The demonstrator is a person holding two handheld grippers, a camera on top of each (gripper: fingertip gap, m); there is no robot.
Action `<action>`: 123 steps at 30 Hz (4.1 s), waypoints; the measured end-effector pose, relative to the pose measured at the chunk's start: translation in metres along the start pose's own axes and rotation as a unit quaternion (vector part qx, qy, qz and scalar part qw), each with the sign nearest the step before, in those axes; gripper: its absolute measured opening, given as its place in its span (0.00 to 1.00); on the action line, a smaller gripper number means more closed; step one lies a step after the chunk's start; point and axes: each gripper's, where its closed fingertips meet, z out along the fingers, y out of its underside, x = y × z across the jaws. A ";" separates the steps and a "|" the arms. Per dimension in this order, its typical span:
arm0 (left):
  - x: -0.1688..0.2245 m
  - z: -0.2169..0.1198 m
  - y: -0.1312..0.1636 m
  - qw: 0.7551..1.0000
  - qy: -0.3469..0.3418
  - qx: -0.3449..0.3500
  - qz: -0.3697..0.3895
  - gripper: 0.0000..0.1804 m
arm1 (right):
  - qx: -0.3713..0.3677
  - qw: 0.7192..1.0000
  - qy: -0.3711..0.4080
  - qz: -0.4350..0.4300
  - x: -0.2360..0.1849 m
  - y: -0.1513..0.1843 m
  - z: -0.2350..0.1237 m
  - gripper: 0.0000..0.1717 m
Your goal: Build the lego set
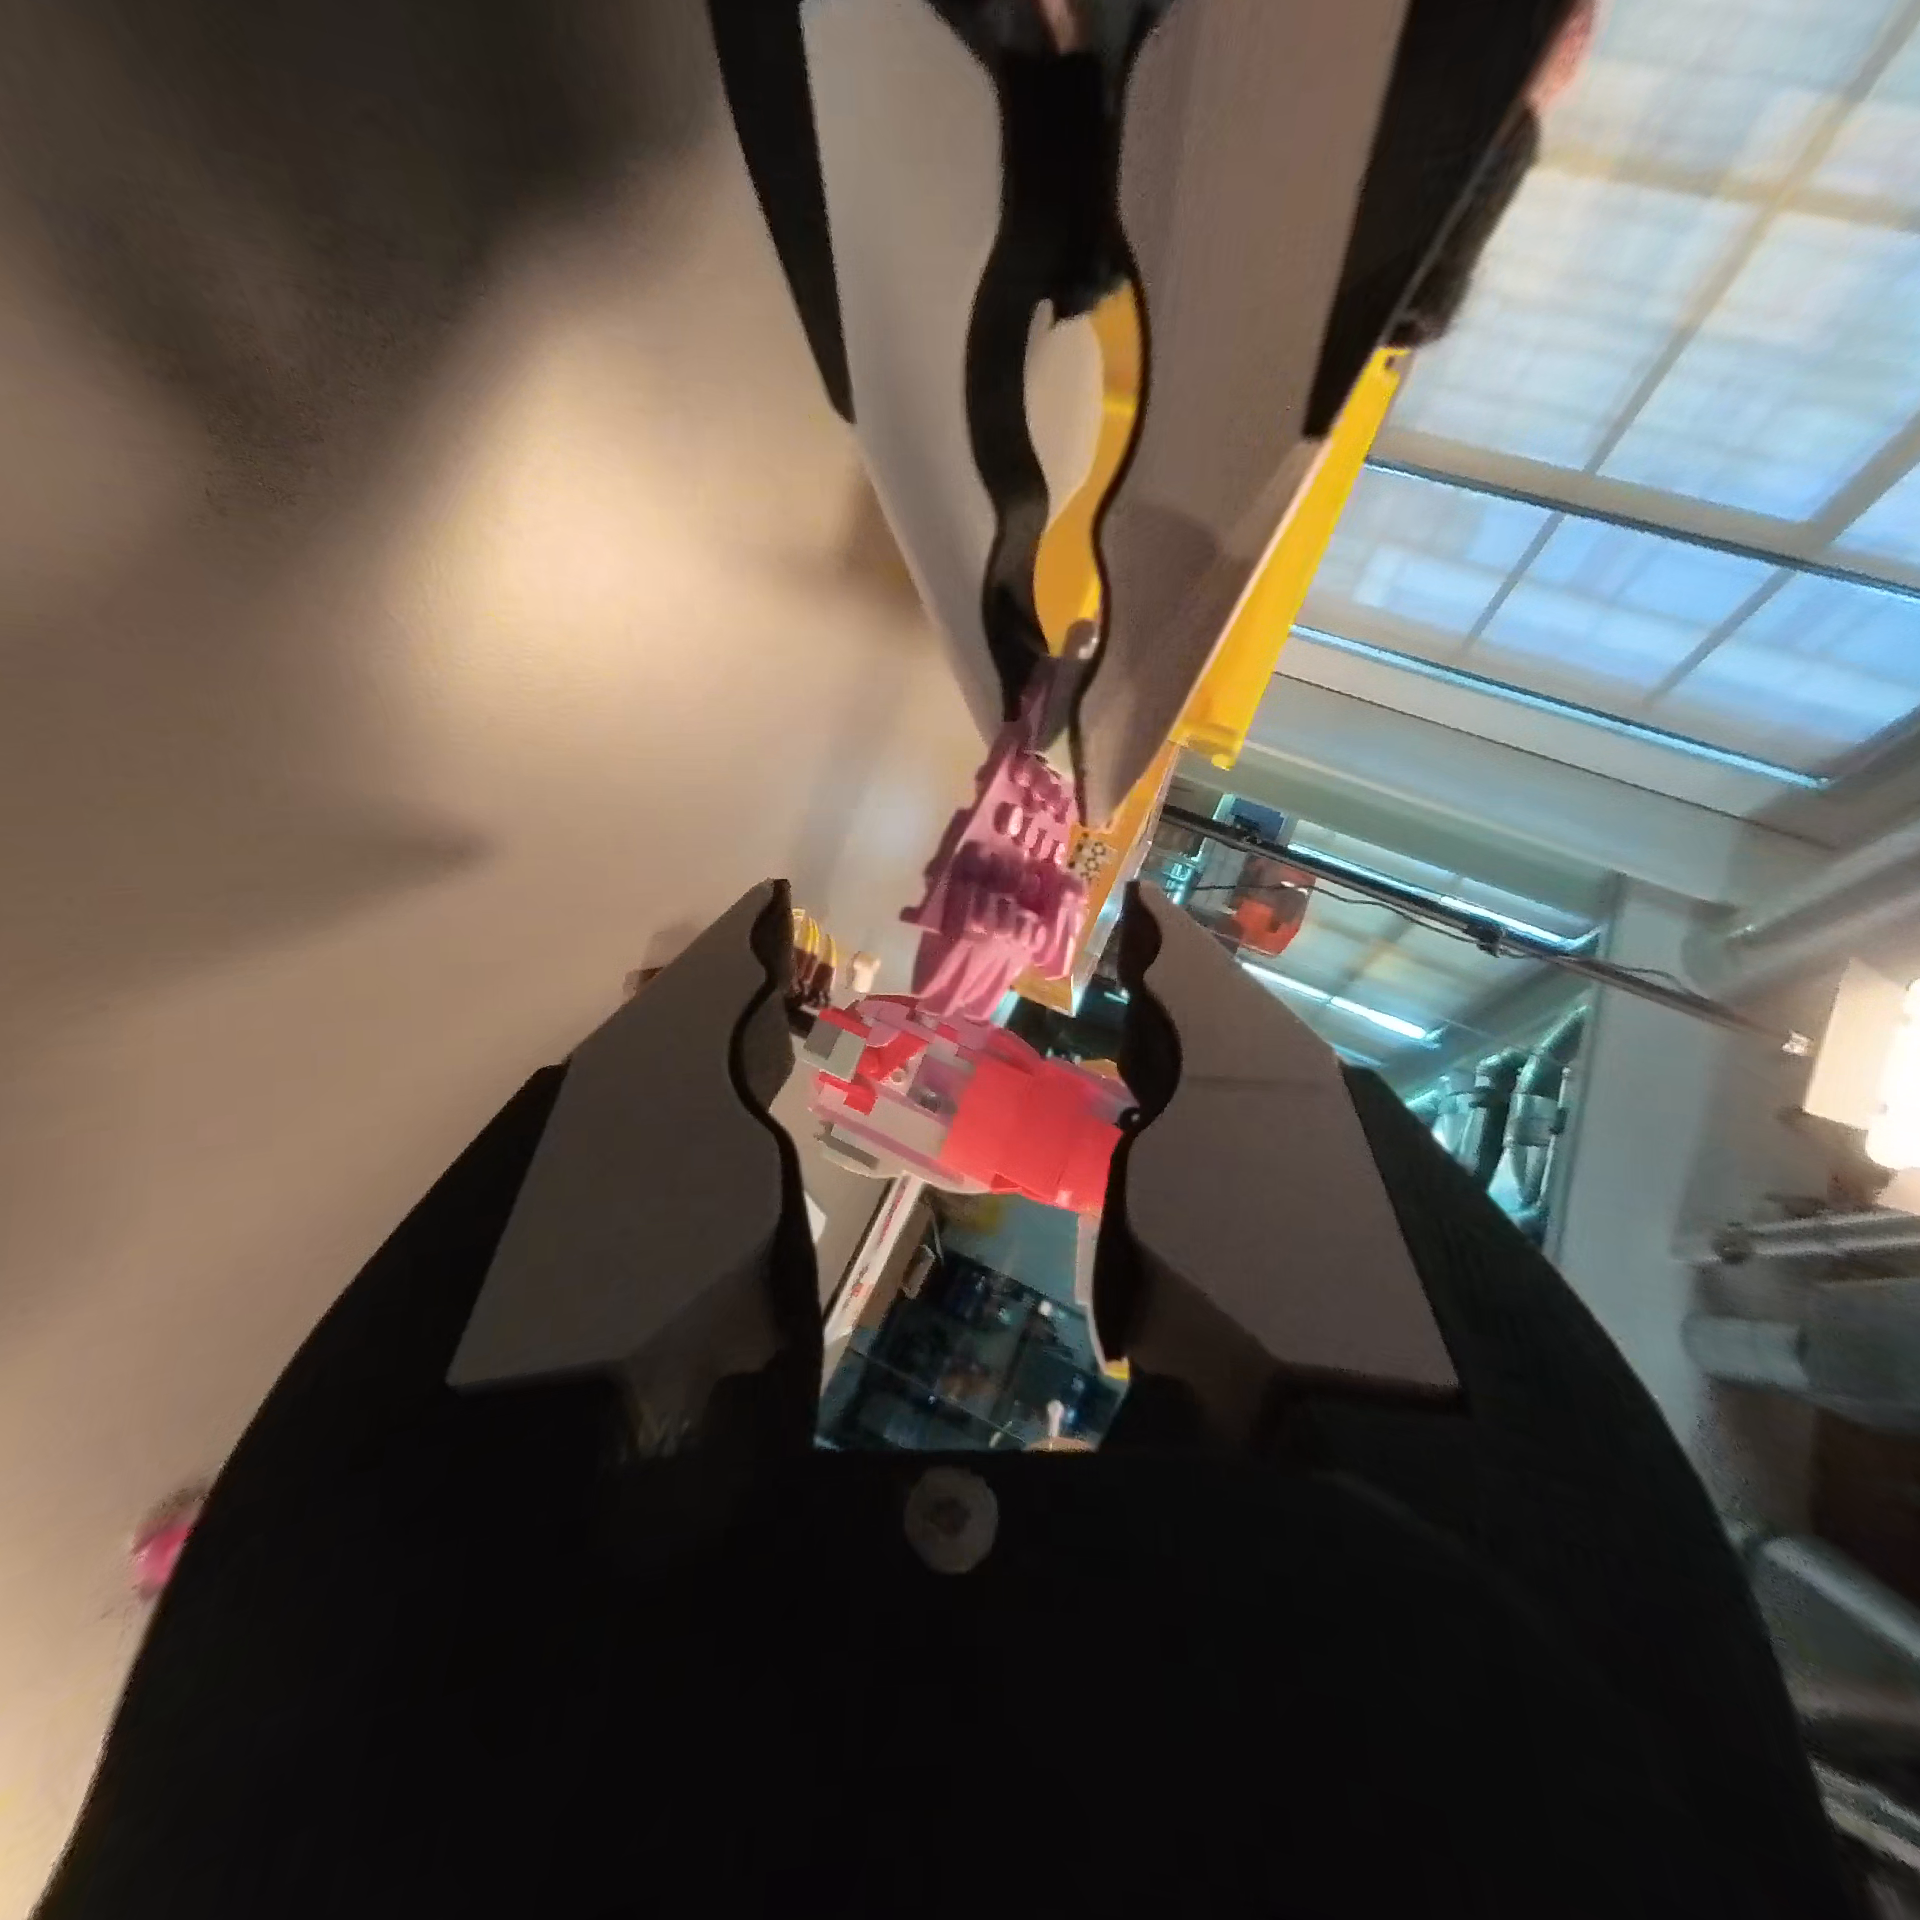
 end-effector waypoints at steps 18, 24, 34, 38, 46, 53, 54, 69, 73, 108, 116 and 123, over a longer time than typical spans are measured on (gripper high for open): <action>-0.001 -0.002 -0.005 0.998 0.016 0.023 -0.048 0.05 | 0.022 0.997 0.066 0.019 0.012 0.001 -0.005 0.10; 0.004 -0.005 -0.013 0.996 0.038 0.052 -0.069 0.05 | 0.067 0.997 0.026 0.039 0.005 -0.003 -0.012 0.09; 0.001 -0.007 -0.016 0.993 0.040 0.069 -0.089 0.05 | 0.085 0.996 0.012 0.040 0.006 -0.002 -0.019 0.10; 0.000 -0.009 -0.020 0.989 0.046 0.087 -0.108 0.05 | 0.107 0.994 -0.003 0.038 0.004 -0.005 -0.025 0.09; 0.000 -0.012 -0.025 0.985 0.054 0.108 -0.119 0.04 | 0.123 0.990 -0.057 0.036 -0.004 -0.009 -0.032 0.16; -0.001 -0.012 -0.026 0.989 0.039 0.104 -0.095 0.04 | 0.123 0.984 -0.084 0.098 0.002 0.004 -0.041 0.31; -0.002 -0.012 -0.025 0.989 0.036 0.103 -0.095 0.04 | 0.122 0.981 -0.088 0.122 0.003 0.010 -0.042 0.31; -0.002 -0.013 -0.027 0.992 0.029 0.102 -0.073 0.04 | 0.166 0.748 -0.278 0.579 0.013 -0.015 -0.035 0.10; -0.002 -0.012 -0.025 0.993 0.023 0.097 -0.065 0.04 | 0.155 0.751 -0.300 0.568 0.010 -0.017 -0.033 0.09; -0.010 -0.011 -0.019 0.995 -0.001 0.076 -0.064 0.05 | 0.128 0.752 -0.335 0.553 0.019 -0.009 -0.032 0.09; -0.010 -0.011 -0.018 0.995 -0.003 0.074 -0.064 0.05 | 0.122 0.742 -0.352 0.557 0.019 -0.011 -0.032 0.10; -0.011 -0.011 -0.017 0.995 -0.005 0.070 -0.064 0.05 | 0.115 0.744 -0.353 0.555 0.020 -0.008 -0.030 0.14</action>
